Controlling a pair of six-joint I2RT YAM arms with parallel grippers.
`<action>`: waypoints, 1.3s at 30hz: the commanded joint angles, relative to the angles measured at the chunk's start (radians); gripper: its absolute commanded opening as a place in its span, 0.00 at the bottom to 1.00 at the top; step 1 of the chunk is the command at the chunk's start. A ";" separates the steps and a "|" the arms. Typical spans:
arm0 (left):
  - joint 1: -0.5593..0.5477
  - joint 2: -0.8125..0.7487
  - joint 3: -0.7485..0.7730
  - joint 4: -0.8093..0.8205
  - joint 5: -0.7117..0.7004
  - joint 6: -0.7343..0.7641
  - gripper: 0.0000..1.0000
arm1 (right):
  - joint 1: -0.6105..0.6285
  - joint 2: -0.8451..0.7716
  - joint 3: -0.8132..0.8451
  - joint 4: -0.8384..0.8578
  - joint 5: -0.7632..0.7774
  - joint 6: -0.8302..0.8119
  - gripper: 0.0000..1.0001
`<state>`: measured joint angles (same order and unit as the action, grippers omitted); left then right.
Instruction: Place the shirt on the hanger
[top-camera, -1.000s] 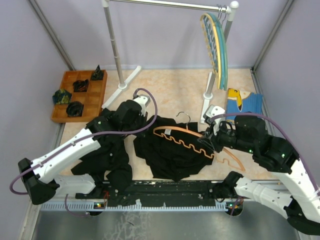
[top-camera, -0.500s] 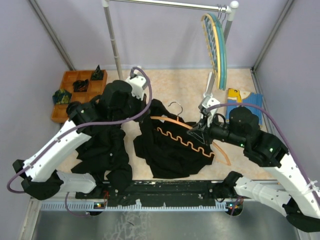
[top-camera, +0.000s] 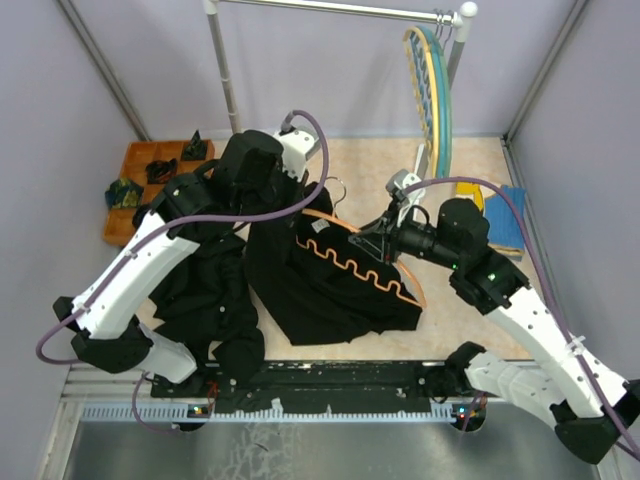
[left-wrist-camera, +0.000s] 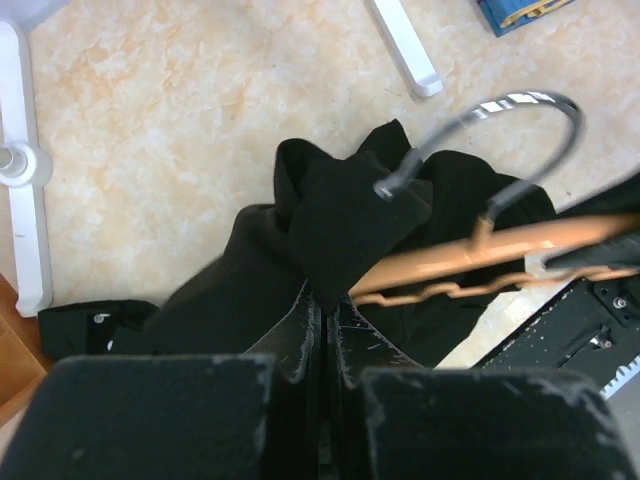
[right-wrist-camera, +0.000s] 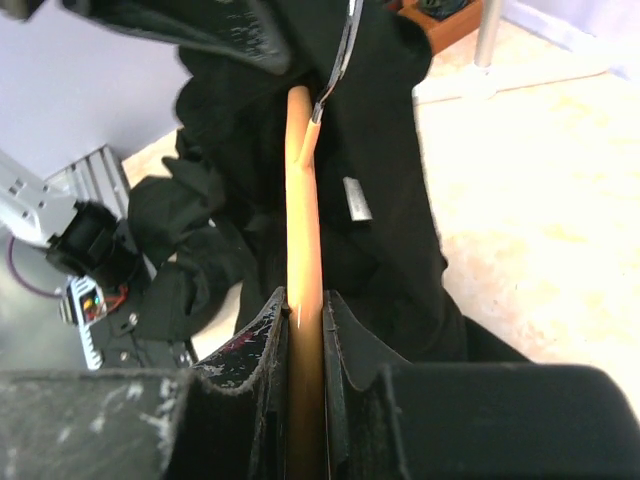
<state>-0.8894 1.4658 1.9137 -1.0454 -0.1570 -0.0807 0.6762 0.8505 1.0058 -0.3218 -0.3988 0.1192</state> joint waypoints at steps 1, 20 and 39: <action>-0.026 0.009 0.075 -0.008 0.018 0.035 0.00 | -0.045 0.008 -0.036 0.324 -0.094 0.076 0.00; -0.088 0.087 0.317 0.083 -0.058 0.067 0.00 | -0.046 -0.083 0.219 0.067 0.566 -0.119 0.00; -0.089 0.108 0.276 0.075 -0.098 0.041 0.00 | -0.047 -0.166 -0.020 0.075 0.074 -0.083 0.00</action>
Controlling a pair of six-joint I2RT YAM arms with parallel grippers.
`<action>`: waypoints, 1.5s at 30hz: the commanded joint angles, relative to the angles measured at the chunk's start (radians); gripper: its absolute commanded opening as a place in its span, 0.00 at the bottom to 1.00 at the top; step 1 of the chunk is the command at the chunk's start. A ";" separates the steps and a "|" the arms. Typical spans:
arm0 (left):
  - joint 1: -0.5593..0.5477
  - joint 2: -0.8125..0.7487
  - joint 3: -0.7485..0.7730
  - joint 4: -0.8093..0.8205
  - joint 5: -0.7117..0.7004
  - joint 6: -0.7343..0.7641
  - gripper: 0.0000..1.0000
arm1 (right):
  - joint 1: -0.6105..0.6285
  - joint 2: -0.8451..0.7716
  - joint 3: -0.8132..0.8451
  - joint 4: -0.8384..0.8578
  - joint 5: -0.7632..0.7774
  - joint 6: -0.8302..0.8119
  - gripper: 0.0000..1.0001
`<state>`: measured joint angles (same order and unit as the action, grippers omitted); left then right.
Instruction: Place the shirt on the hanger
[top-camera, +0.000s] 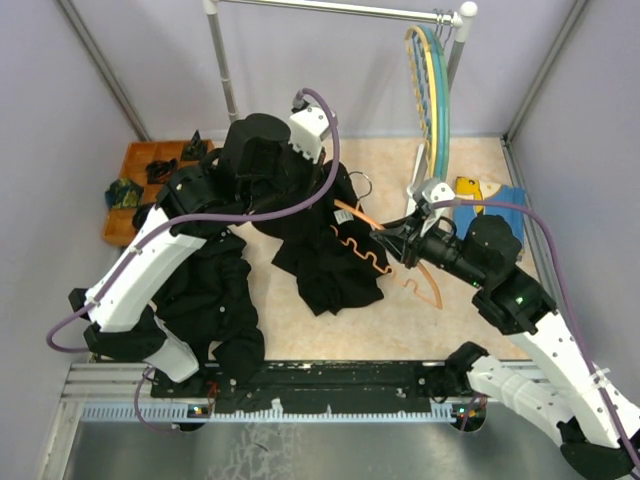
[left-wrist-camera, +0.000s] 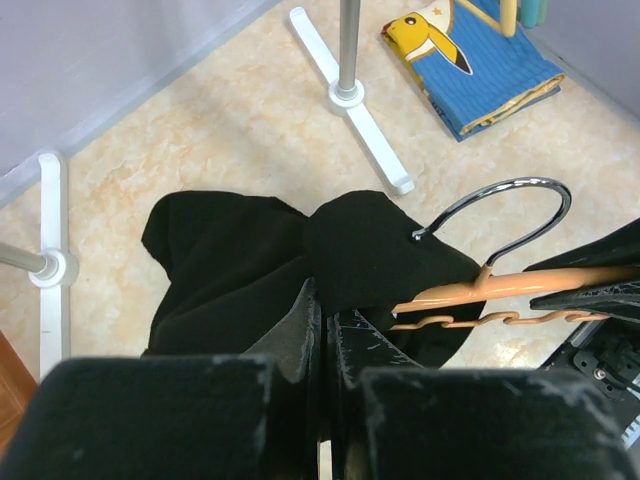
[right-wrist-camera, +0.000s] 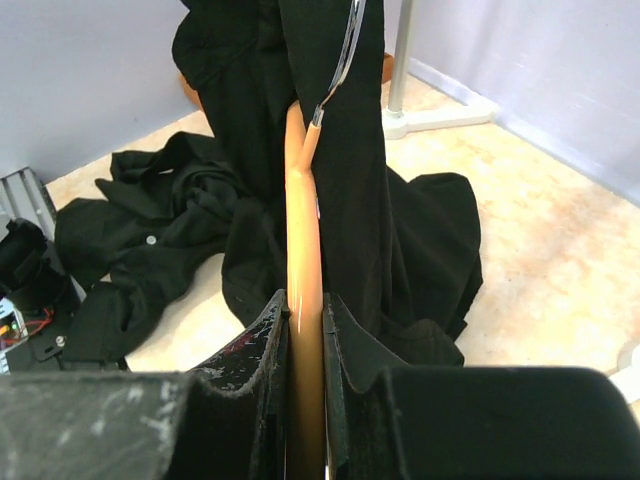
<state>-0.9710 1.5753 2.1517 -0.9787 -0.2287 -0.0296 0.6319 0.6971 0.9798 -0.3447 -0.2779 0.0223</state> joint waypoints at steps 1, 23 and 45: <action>-0.006 -0.001 0.037 0.008 -0.019 -0.010 0.00 | -0.003 -0.021 -0.010 0.114 -0.042 0.021 0.00; -0.160 0.034 0.000 -0.064 -0.058 -0.035 0.00 | -0.003 -0.055 -0.283 0.708 0.074 0.199 0.00; -0.235 -0.343 -0.165 0.259 -0.187 0.277 1.00 | -0.002 -0.282 -0.158 0.398 -0.028 0.124 0.00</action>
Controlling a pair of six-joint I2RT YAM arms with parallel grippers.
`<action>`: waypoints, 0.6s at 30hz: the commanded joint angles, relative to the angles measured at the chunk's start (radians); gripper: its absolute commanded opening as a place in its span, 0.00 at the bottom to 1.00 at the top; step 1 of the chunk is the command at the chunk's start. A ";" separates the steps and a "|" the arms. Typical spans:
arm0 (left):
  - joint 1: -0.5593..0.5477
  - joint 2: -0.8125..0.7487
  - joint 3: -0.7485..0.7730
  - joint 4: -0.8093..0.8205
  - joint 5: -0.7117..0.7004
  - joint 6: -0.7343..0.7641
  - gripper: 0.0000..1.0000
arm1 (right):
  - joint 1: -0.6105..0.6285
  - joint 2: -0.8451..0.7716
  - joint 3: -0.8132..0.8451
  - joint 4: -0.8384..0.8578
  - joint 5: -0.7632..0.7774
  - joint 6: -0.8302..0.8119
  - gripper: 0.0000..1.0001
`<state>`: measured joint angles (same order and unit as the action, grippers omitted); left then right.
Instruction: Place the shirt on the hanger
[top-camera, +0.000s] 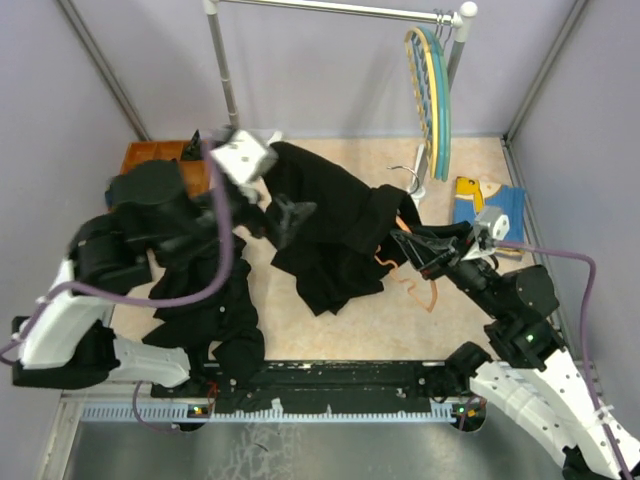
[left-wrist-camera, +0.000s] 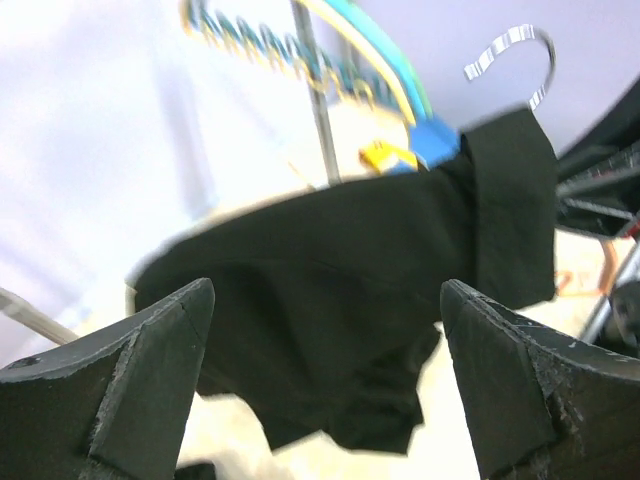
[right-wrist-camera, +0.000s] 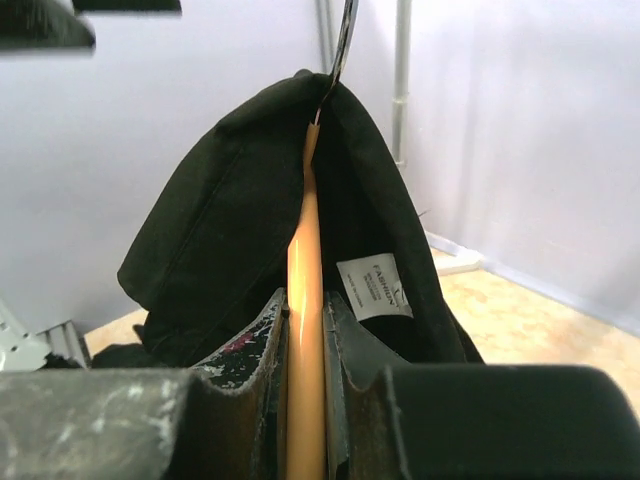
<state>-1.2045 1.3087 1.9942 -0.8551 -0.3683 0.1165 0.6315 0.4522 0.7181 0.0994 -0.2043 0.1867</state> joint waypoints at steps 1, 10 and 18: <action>0.000 -0.089 -0.013 0.141 -0.041 0.150 1.00 | -0.001 -0.044 0.112 -0.082 -0.128 -0.044 0.00; 0.000 -0.187 -0.209 0.131 -0.148 0.090 0.99 | -0.002 -0.162 0.185 -0.240 -0.042 0.013 0.00; 0.000 -0.335 -0.429 0.216 -0.268 0.012 0.99 | -0.002 -0.161 0.399 -0.388 -0.036 0.021 0.00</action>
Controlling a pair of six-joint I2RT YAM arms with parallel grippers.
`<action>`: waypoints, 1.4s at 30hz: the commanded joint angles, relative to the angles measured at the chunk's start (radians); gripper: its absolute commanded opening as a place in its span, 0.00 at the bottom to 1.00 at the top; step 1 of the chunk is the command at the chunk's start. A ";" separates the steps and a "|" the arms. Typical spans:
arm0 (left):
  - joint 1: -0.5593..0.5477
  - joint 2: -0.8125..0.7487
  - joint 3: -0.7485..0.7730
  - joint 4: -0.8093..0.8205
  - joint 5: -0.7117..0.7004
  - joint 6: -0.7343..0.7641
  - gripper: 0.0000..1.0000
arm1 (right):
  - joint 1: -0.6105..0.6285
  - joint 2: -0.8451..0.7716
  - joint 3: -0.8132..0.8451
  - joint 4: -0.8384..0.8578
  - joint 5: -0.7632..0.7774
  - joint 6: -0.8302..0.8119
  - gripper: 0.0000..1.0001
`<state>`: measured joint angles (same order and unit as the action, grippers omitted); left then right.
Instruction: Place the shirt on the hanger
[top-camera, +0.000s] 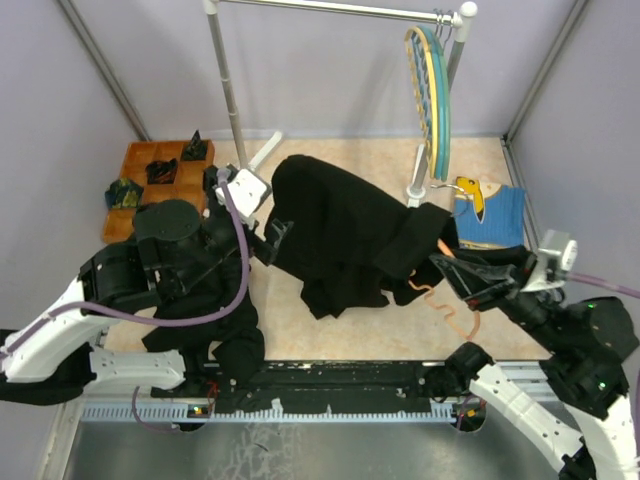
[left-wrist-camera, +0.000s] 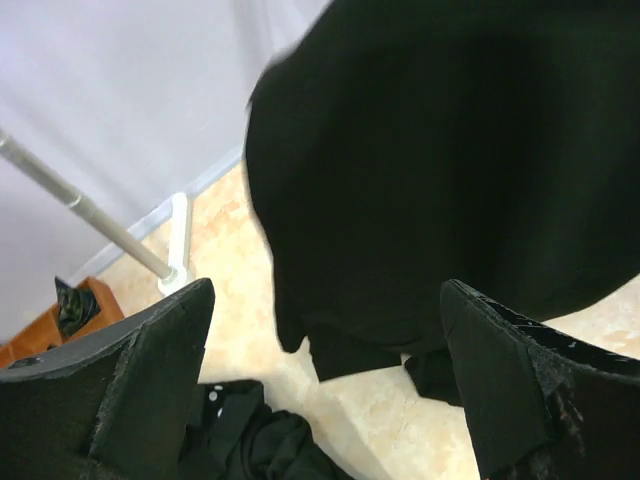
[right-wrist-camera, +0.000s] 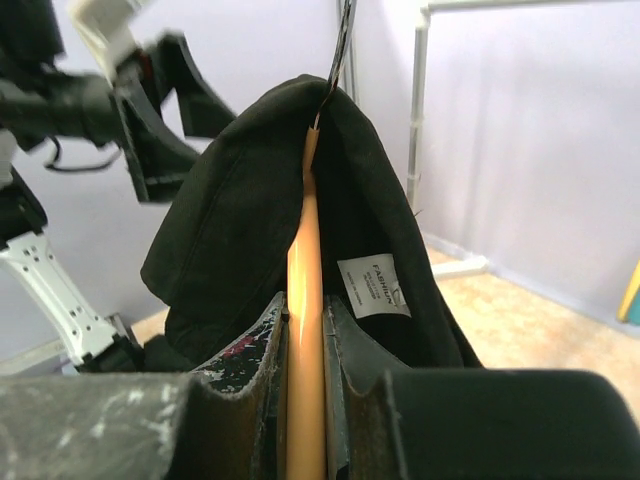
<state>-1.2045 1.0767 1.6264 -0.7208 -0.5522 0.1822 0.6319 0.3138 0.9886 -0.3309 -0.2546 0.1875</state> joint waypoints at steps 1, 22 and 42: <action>0.001 -0.121 -0.086 0.104 -0.087 -0.061 0.99 | -0.003 -0.021 0.145 0.034 0.011 0.023 0.00; 0.001 -0.101 -0.235 0.478 0.065 -0.054 0.70 | -0.002 0.016 0.227 0.027 -0.079 0.071 0.00; 0.001 -0.003 0.145 0.233 -0.153 0.049 0.00 | -0.001 0.008 0.147 -0.015 -0.176 -0.001 0.00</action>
<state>-1.2045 1.0306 1.6730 -0.4377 -0.6201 0.1825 0.6319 0.3164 1.1435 -0.4377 -0.3847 0.1871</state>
